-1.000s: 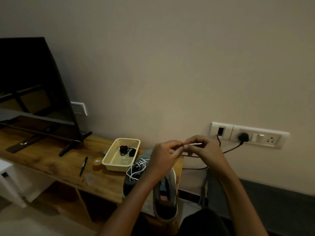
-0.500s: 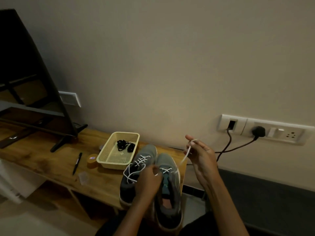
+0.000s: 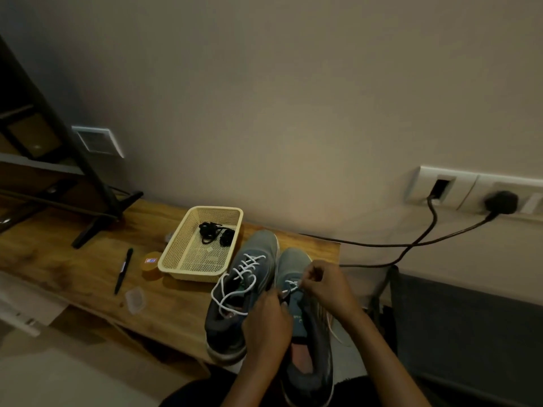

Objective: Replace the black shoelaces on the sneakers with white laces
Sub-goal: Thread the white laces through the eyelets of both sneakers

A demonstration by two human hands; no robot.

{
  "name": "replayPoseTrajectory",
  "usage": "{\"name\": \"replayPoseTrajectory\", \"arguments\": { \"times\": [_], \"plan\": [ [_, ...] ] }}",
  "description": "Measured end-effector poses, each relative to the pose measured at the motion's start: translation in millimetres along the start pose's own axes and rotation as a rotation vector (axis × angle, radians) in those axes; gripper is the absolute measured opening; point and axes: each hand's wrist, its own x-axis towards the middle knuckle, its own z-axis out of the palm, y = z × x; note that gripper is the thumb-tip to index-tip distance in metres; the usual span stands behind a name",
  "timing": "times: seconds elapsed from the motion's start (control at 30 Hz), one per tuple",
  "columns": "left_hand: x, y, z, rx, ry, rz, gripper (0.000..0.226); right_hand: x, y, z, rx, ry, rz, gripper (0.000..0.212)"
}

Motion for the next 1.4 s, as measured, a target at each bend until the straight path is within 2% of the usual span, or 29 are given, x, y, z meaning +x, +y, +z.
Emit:
{"name": "replayPoseTrajectory", "arguments": {
  "times": [0.1, 0.3, 0.67, 0.77, 0.97, 1.1, 1.4],
  "plan": [
    [6, -2, -3, -0.024, -0.014, -0.051, 0.025, 1, 4, 10, -0.156, -0.038, -0.035, 0.033],
    [6, -3, -3, -0.099, -0.013, -0.093, 0.025, -6, 3, 26, -0.312, 0.012, -0.054, 0.040],
    [7, -5, 0, -0.153, -0.017, -0.095, 0.025, -9, 4, 41, -0.313, 0.135, -0.009, 0.031],
    [5, -4, 0, -0.167, 0.001, -0.089, 0.027, -12, 2, 43, -0.328, 0.110, -0.009, 0.027],
    [8, -8, 1, -0.178, -0.029, -0.045, 0.030, -11, 3, 41, -0.357, 0.071, 0.002, 0.033],
    [12, -10, 0, -0.194, -0.076, 0.013, 0.033, -10, 1, 32, -0.454, 0.032, -0.069, 0.033],
    [21, -15, 4, -0.248, -0.020, -0.014, 0.022, -9, -1, 26, -0.457, -0.021, -0.086, 0.035]
  ]
}}
